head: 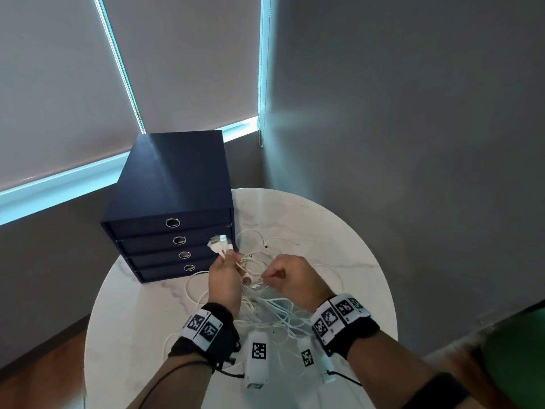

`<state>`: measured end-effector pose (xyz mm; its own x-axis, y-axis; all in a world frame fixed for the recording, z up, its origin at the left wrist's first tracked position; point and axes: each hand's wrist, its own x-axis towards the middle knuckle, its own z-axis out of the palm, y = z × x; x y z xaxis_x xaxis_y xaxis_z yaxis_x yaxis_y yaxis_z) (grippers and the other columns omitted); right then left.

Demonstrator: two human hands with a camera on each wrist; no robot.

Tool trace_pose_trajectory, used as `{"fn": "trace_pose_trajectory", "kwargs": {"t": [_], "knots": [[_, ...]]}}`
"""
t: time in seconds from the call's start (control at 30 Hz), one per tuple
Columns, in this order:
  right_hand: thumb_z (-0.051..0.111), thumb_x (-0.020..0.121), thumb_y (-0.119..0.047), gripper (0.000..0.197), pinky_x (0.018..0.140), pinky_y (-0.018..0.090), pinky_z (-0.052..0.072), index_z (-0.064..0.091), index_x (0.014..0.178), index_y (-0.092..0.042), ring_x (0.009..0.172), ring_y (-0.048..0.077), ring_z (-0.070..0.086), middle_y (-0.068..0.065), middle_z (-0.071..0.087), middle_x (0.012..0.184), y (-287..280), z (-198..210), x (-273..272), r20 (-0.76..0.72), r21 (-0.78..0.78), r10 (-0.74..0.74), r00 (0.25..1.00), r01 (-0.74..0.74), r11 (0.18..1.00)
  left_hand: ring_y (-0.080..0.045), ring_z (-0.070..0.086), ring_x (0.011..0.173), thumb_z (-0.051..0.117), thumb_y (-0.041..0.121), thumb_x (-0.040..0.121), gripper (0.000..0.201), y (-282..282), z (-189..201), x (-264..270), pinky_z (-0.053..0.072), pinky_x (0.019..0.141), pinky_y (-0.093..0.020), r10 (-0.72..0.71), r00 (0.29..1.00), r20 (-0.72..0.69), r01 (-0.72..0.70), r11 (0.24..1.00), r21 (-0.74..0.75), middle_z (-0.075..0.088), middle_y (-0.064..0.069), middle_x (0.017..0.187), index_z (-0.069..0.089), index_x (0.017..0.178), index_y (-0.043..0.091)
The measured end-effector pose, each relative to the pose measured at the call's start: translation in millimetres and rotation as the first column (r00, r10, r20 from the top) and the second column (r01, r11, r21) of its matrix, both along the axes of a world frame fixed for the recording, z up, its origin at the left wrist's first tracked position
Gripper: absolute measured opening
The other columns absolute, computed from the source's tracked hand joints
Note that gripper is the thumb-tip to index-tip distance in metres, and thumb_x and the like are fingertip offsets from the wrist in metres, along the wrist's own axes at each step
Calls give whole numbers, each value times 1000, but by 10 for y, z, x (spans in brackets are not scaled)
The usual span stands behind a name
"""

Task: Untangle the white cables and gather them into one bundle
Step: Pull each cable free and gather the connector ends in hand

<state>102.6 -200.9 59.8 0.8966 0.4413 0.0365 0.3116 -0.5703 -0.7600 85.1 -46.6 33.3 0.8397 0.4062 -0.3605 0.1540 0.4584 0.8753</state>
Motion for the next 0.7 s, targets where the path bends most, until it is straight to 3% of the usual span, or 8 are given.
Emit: {"fn": "trace_pose_trajectory", "kwargs": {"t": [0.1,0.17,0.27,0.33,0.4,0.5,0.6,0.7], "knots": [[71,85,-19,6,77,22,50,76,86,-15,79,8,63,-3,68,84,-384,-235,86,-17,-108,-130,991,127,986,-15,53,53,40,18,106,31,134,90,20,45,58,-32,140,988,64,-120,961,-250,51,2,58,48,77,14],[64,92,-20,14,87,31,47,75,91,-12,91,21,63,5,66,90,-621,-394,162,-31,-240,-234,972,220,946,-12,41,43,37,20,107,32,203,137,20,43,52,-28,164,978,126,-111,931,-348,39,4,55,45,76,16],[53,97,-20,23,84,28,44,73,99,-9,102,28,62,10,68,103,-882,-486,226,-81,-393,-369,926,311,866,-6,24,39,36,21,107,33,230,163,21,23,37,-18,111,982,153,-66,959,-276,31,8,52,47,76,17],[53,95,-16,21,74,26,42,72,91,-9,96,29,64,10,70,96,-991,-459,290,-118,-370,-488,865,418,830,-4,22,38,37,20,107,33,239,164,14,17,35,-17,68,984,166,-33,979,-203,29,7,53,49,77,16],[55,93,-17,21,68,31,47,71,80,-11,79,30,64,9,67,79,-983,-353,365,-192,-264,-568,800,515,815,-4,21,38,41,23,107,32,243,155,7,17,35,-17,12,985,171,13,990,-144,29,8,52,50,78,16],[51,91,1,25,58,37,52,70,77,-8,55,25,56,14,60,64,-740,-60,392,-387,152,-444,808,531,834,-6,22,41,48,28,105,28,185,175,-8,18,37,-18,-102,977,188,109,994,-25,29,7,53,53,81,14],[38,86,14,34,61,32,55,70,87,3,60,26,61,18,62,71,-430,317,312,-511,439,-161,844,418,795,-7,25,44,50,24,104,24,55,238,4,22,40,-19,-180,960,215,160,981,109,45,2,62,60,85,11],[44,90,2,26,62,34,55,69,89,9,63,30,62,22,62,74,-175,549,209,-562,546,96,821,282,789,-8,28,44,54,22,102,22,-80,308,36,27,41,-19,-216,948,235,174,967,188,56,-7,69,66,89,10]]}}
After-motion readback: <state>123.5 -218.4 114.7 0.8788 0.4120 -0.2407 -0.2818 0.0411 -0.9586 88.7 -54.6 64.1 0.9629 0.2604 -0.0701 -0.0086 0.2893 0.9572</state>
